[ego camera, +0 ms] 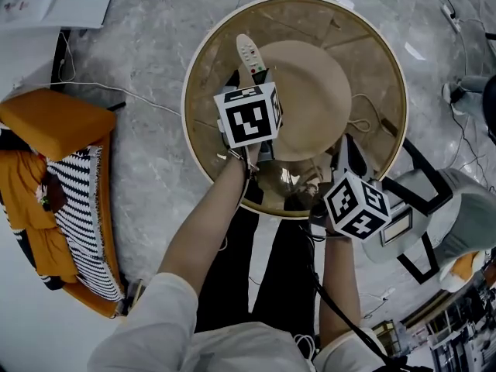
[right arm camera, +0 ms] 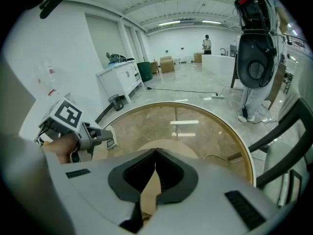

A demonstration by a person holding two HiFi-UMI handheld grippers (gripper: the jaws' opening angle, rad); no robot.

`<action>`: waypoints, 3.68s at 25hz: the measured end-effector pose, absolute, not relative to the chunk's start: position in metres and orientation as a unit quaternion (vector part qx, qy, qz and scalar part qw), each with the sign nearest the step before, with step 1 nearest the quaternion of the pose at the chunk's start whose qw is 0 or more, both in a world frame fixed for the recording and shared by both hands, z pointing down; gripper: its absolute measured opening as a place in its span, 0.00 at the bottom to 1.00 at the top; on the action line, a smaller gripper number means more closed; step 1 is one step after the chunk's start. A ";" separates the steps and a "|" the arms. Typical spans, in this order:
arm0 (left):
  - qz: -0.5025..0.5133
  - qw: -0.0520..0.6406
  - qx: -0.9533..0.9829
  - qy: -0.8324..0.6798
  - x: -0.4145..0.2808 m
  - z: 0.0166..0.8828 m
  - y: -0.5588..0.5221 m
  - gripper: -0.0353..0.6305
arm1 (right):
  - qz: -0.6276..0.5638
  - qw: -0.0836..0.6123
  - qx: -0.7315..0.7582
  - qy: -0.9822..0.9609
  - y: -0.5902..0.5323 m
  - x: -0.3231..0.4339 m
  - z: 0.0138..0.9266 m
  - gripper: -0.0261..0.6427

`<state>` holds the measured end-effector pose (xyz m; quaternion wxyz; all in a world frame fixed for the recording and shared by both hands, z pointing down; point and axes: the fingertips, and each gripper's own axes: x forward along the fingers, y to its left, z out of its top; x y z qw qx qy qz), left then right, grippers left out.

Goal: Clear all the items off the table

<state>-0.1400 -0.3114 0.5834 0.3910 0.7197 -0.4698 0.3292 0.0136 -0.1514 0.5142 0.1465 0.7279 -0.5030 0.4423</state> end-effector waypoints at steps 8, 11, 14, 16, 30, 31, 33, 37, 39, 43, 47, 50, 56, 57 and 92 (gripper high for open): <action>0.337 0.383 0.705 -0.493 -0.134 0.601 -0.326 0.47 | 0.454 0.145 0.732 -0.487 -0.141 0.007 0.521 0.08; 0.342 0.399 0.691 -0.496 -0.132 0.608 -0.324 0.47 | 0.457 0.143 0.735 -0.480 -0.136 0.010 0.523 0.07; 0.367 0.383 0.688 -0.495 -0.134 0.609 -0.321 0.38 | 0.458 0.141 0.738 -0.476 -0.133 0.013 0.524 0.07; 0.378 0.371 0.690 -0.493 -0.134 0.609 -0.319 0.34 | 0.458 0.139 0.740 -0.473 -0.132 0.014 0.524 0.07; 0.383 0.375 0.717 -0.446 -0.126 0.596 -0.310 0.32 | 0.453 0.124 0.746 -0.472 -0.127 0.021 0.522 0.07; 0.383 0.376 0.718 -0.443 -0.124 0.594 -0.305 0.32 | 0.453 0.122 0.748 -0.470 -0.126 0.023 0.523 0.08; 0.385 0.374 0.724 -0.434 -0.117 0.588 -0.293 0.32 | 0.455 0.117 0.752 -0.462 -0.120 0.026 0.524 0.07; 0.398 0.352 0.744 -0.404 -0.102 0.572 -0.265 0.32 | 0.459 0.104 0.760 -0.448 -0.111 0.033 0.523 0.08; 0.413 0.341 0.751 -0.386 -0.096 0.568 -0.246 0.32 | 0.461 0.102 0.761 -0.445 -0.104 0.037 0.523 0.08; 0.425 0.327 0.767 -0.353 -0.068 0.565 -0.209 0.32 | 0.462 0.099 0.768 -0.433 -0.079 0.059 0.526 0.07; 0.438 0.319 0.782 -0.308 -0.039 0.560 -0.153 0.32 | 0.460 0.083 0.785 -0.406 -0.034 0.090 0.523 0.07; 0.454 0.308 0.788 -0.278 -0.022 0.557 -0.110 0.33 | 0.460 0.069 0.801 -0.378 0.008 0.112 0.520 0.07; 0.490 0.270 0.801 -0.211 0.024 0.549 -0.032 0.33 | 0.464 0.021 0.831 -0.306 0.102 0.149 0.516 0.07; 0.494 0.261 0.805 -0.201 0.034 0.548 -0.017 0.33 | 0.465 0.017 0.834 -0.297 0.120 0.155 0.516 0.08; 0.581 0.177 0.794 0.036 0.284 0.612 0.428 0.33 | 0.493 -0.108 0.863 -0.016 0.539 0.273 0.556 0.07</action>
